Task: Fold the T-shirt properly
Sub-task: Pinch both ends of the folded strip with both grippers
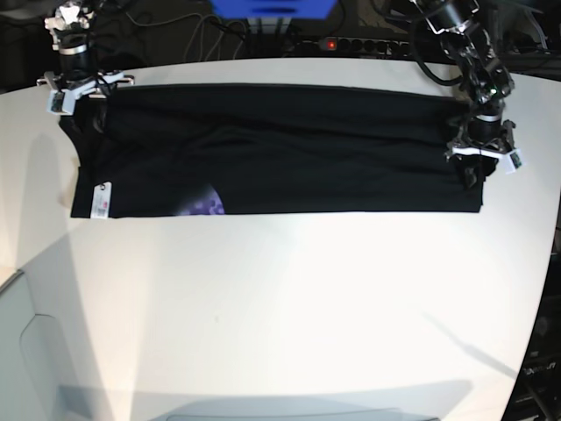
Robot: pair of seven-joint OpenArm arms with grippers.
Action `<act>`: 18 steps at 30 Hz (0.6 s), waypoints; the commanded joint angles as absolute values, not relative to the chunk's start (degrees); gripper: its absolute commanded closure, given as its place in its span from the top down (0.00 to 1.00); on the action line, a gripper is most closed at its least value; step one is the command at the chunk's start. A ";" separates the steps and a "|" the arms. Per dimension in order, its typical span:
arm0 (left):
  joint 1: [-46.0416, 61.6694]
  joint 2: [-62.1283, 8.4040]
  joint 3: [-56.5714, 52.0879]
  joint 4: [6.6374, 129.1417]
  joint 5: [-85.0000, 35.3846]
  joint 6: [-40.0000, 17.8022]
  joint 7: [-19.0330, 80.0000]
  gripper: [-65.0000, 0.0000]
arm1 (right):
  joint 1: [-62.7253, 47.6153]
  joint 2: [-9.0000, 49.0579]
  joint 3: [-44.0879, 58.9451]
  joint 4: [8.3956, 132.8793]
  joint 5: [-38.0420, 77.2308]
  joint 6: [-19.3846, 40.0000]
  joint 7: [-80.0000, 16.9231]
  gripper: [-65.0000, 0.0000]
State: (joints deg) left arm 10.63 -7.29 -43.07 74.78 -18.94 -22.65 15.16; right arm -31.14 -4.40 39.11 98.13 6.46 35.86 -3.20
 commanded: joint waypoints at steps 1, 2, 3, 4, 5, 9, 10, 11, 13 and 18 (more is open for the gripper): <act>10.51 -8.04 -43.47 75.82 -19.21 -22.37 14.46 0.52 | -31.16 -5.05 41.19 99.82 7.69 37.23 -1.27 0.49; 10.59 -8.04 -43.47 76.18 -19.21 -22.37 14.46 0.52 | -30.81 -6.20 42.95 100.26 7.69 37.23 -1.10 0.50; 10.59 -7.96 -43.47 76.62 -19.21 -22.37 14.46 0.52 | -29.67 -7.16 44.62 101.23 7.87 37.32 -0.40 0.50; 10.59 -7.87 -43.47 77.14 -19.21 -22.37 14.46 0.52 | -28.88 -8.13 46.29 101.85 8.31 37.32 0.48 0.51; 10.68 -7.69 -43.47 77.85 -19.21 -22.37 14.46 0.52 | -28.26 -8.84 47.60 102.55 8.84 37.41 1.27 0.51; 12.35 -7.52 -43.47 80.92 -19.21 -22.37 14.46 0.52 | -27.74 -9.00 47.43 104.40 9.63 40.00 1.45 0.51; 12.53 -7.52 -43.38 81.71 -19.21 -22.37 14.46 0.52 | -27.47 -9.00 46.29 104.31 9.45 40.00 1.36 0.51; 12.53 -7.43 -43.47 81.98 -19.21 -22.37 14.46 0.52 | -27.38 -9.00 45.23 104.13 9.36 40.00 1.36 0.51; 12.53 -7.43 -43.56 81.98 -19.21 -22.37 14.46 0.52 | -27.21 -9.00 43.12 103.87 9.27 40.00 1.36 0.51; 13.05 -7.43 -43.56 82.51 -19.21 -22.37 14.46 0.55 | -27.12 -9.00 37.76 103.69 9.27 40.00 -2.59 0.51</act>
